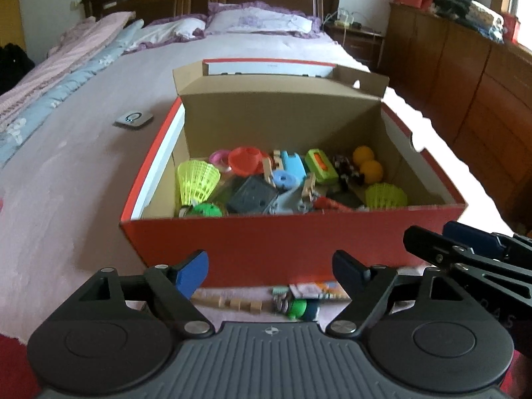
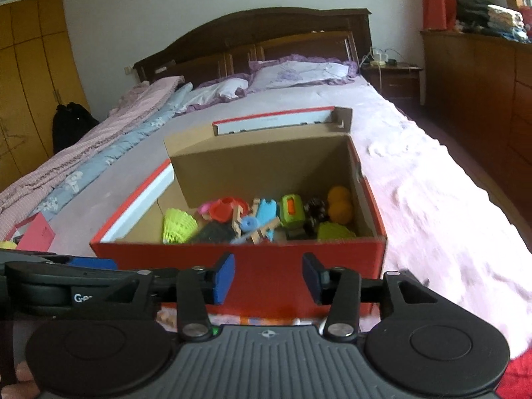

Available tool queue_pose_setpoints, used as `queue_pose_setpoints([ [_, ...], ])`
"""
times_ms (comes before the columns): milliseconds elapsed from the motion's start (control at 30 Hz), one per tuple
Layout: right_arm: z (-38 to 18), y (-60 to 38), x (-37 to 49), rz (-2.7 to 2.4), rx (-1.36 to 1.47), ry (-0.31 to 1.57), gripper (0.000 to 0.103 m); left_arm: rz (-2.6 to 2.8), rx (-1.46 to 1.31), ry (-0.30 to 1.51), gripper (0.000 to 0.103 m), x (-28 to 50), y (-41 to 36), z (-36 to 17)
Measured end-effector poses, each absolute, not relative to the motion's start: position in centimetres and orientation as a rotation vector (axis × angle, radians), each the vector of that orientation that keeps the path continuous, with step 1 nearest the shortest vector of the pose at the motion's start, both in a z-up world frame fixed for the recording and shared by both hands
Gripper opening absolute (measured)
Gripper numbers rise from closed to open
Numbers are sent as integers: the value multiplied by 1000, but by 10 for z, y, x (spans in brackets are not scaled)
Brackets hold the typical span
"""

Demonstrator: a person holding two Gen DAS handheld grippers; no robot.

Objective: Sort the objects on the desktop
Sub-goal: 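Bring both tools back to the loose items beside the box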

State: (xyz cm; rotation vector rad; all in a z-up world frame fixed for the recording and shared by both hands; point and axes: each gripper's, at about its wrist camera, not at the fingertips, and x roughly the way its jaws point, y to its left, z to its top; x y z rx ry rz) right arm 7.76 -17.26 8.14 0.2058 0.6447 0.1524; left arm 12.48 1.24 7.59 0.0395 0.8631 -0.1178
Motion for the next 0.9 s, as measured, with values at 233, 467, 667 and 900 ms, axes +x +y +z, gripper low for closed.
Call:
queue_pose_setpoints([
  [233,66,-178,49,137,222,680,52,-92,41,890,90,104,13,68],
  [467,45,-171,24,136,173,716,56,-69,39,939,92,84,19,50],
  [667,30,-166,12,141,159,758,57,-49,58,982,93,72,23,34],
  [900,20,-162,3,143,162,783,57,-50,70,990,94,67,20,29],
])
